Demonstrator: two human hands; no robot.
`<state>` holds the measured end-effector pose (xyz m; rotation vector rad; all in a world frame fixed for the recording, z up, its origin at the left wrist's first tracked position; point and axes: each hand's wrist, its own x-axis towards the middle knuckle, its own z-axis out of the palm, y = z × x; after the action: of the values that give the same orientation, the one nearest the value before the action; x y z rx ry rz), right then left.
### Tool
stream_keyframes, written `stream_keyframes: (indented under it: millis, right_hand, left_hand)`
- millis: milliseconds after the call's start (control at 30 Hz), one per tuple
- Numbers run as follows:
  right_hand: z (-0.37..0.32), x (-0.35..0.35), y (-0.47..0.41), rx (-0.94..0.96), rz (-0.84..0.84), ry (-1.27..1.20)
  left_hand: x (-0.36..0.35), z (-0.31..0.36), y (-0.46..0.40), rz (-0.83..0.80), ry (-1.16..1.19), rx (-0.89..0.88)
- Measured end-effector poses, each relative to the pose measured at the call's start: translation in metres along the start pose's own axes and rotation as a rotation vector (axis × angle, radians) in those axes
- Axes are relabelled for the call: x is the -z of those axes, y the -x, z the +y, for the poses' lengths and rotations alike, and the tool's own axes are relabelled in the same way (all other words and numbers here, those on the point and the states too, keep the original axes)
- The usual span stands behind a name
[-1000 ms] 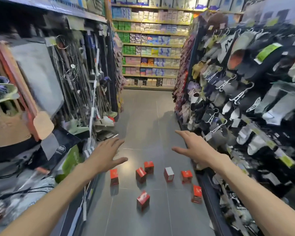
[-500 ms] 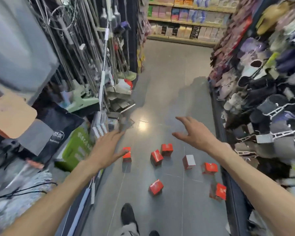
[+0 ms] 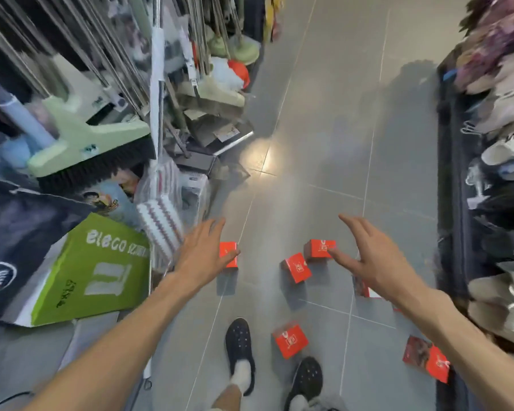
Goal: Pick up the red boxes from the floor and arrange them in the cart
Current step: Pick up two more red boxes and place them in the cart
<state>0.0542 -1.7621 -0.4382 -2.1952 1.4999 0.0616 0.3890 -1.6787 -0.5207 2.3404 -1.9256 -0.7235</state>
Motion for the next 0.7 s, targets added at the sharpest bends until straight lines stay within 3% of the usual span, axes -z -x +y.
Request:
stream_keyframes:
  millis: [233, 433, 600, 700]
  right_hand:
    - [0.082, -0.168, -0.099, -0.034, -0.028, -0.102]
    - [0.159, -0.324, -0.125, -0.078, -0.078, -0.138]
    - [0.198, -0.408, -0.119, -0.081, -0.147, -0.114]
    - [0.212, -0.428, -0.118, -0.092, -0.152, -0.108]
  left_hand:
    - [-0.187, -0.043, -0.103, -0.075, 0.133, 0.286]
    - [-0.35, -0.089, -0.181, -0.13, 0.286, 0.608]
    - [-0.434, -0.105, -0.216, -0.05, 0.333, 0.788]
    - [-0.45, -0.108, -0.217, 0.039, 0.275, 0.779]
